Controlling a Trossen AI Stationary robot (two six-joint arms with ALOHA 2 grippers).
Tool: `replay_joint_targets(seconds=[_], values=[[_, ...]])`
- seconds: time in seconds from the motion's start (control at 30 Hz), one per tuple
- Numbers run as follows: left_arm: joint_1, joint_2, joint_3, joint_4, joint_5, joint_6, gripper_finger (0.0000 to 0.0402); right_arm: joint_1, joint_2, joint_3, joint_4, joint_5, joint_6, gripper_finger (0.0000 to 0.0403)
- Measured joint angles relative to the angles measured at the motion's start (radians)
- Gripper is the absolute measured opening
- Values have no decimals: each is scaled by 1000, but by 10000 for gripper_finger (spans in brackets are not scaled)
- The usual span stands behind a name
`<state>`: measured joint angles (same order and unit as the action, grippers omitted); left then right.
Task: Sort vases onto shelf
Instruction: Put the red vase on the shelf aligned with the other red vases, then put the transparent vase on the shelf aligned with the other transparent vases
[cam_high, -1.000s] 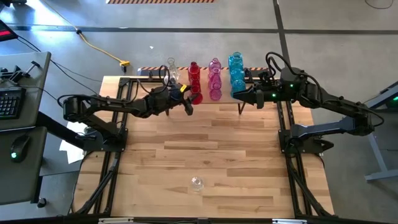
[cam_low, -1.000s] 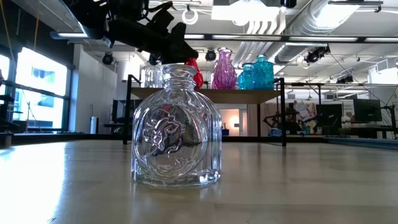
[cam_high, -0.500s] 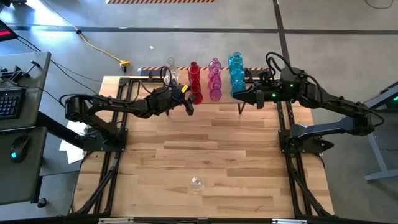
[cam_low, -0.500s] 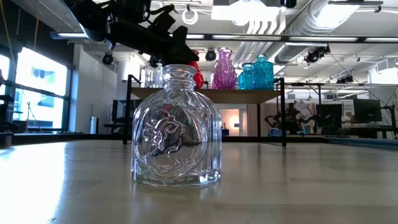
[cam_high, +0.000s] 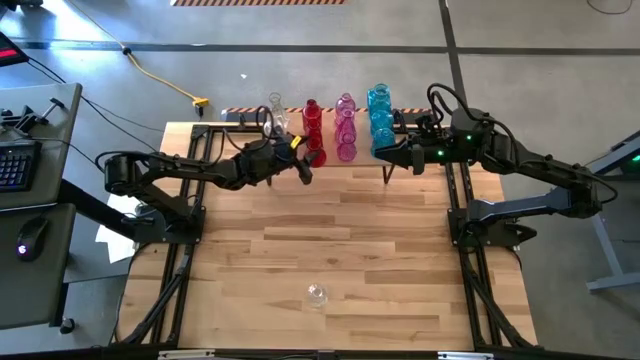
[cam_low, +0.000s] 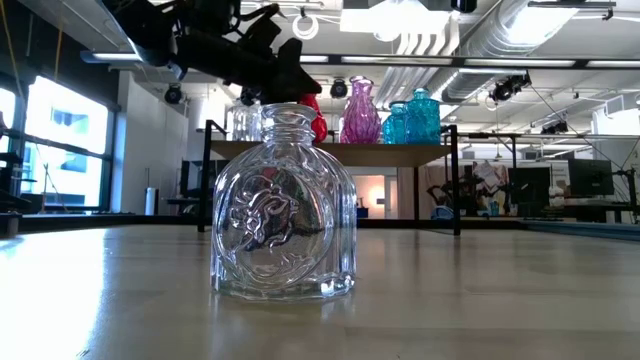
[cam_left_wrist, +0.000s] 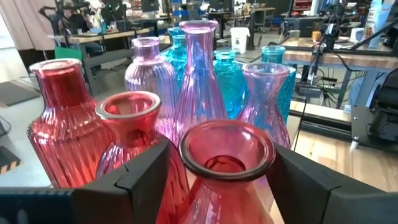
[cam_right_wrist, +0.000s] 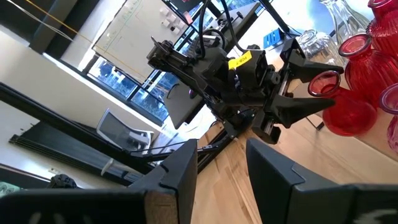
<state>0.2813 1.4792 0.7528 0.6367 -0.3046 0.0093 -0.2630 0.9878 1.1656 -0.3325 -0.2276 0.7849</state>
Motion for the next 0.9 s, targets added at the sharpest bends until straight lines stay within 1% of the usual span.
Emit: replay_joint_targets(seconds=[0.2,0.67,0.9], values=[[0,0,3,14,0,21,255,0,0,0,0,0,0,119],[-11,0,47,12,-21,53,255,0,0,0,0,0,0,119],[-25,-33,74,26,-23,102,255,0,0,0,0,0,0,119]])
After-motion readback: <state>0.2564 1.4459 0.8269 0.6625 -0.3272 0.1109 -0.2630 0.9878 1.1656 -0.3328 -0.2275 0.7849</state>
